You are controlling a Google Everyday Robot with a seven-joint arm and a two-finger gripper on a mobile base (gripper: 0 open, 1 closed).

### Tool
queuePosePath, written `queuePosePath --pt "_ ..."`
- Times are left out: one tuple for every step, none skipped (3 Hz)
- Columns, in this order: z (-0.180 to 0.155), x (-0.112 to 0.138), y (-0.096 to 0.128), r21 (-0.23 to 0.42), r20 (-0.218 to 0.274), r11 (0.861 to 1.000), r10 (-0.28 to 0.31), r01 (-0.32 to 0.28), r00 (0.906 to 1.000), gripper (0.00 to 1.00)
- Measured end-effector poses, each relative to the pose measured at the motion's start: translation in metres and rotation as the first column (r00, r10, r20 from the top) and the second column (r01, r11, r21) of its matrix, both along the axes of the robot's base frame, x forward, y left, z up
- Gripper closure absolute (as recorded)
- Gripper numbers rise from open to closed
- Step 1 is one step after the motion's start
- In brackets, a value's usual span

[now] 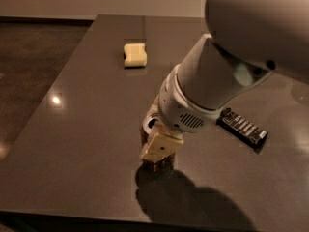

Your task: Move orange can near sponge

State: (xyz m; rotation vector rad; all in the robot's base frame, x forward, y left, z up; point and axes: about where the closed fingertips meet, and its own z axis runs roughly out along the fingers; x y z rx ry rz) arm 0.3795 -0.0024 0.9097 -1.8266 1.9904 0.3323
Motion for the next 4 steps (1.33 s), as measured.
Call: queuePosePath --pt "0.019 0.011 -0.002 0.004 0.004 1.0 -0.013 0.013 0.9999 0.95" --pt "0.068 0.038 0.004 0.044 0.025 0.997 -0.063 0.062 0.9977 1.0" --pt "0.068 0.038 0.004 0.044 0.025 0.997 -0.063 0.062 0.9977 1.0" --pt "0.073 0.064 0.014 0.074 0.026 0.985 -0.156 0.154 0.9873 1.0"
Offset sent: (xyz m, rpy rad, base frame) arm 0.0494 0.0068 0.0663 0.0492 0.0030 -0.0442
